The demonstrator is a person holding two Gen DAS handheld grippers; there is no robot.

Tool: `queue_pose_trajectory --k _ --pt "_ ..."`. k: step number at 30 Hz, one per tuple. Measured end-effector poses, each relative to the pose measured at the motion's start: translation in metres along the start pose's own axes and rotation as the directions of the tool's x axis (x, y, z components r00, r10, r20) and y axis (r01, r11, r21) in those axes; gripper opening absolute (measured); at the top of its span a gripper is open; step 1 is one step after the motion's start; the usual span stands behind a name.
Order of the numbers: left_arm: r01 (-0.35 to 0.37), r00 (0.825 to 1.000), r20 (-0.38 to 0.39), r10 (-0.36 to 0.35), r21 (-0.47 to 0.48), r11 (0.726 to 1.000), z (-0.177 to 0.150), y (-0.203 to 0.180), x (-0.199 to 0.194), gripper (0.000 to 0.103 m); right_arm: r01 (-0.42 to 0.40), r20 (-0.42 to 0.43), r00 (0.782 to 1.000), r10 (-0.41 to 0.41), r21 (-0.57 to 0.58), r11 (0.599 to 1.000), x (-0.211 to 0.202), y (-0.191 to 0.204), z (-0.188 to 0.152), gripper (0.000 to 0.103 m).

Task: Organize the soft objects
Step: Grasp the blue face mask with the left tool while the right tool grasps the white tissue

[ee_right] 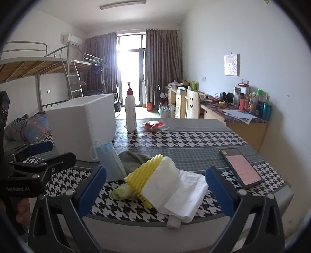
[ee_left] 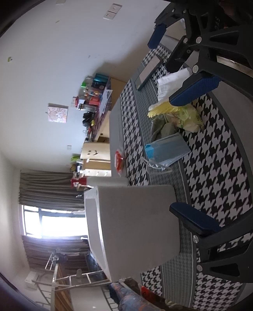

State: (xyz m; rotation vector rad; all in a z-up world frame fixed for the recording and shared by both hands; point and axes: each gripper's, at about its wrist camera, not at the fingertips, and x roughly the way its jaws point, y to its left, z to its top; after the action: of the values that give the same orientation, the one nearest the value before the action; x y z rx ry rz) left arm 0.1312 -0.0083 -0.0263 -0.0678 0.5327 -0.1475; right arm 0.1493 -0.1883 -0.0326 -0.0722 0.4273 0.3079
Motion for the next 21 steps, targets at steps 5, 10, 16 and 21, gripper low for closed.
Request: queue_pose_trajectory --k 5,10,16,21 --pt "0.000 0.999 -0.033 0.000 0.003 1.000 0.002 -0.001 0.011 0.098 0.000 -0.029 1.000 0.000 0.012 1.000 0.007 -0.005 -0.002 0.103" --pt "0.027 0.998 -0.064 -0.027 -0.008 1.000 0.004 0.000 0.024 0.097 0.000 -0.050 0.999 0.001 0.023 1.000 0.015 -0.010 -0.002 0.103" --pt "0.033 0.994 -0.100 -0.037 -0.043 0.999 0.005 0.002 0.042 0.090 0.000 -0.065 0.998 0.002 0.038 0.999 0.025 -0.021 -0.003 0.103" --pt "0.044 0.990 -0.131 -0.049 -0.046 0.998 0.004 0.000 0.055 0.082 0.007 -0.080 0.997 -0.003 0.049 0.999 0.030 -0.028 -0.006 0.103"
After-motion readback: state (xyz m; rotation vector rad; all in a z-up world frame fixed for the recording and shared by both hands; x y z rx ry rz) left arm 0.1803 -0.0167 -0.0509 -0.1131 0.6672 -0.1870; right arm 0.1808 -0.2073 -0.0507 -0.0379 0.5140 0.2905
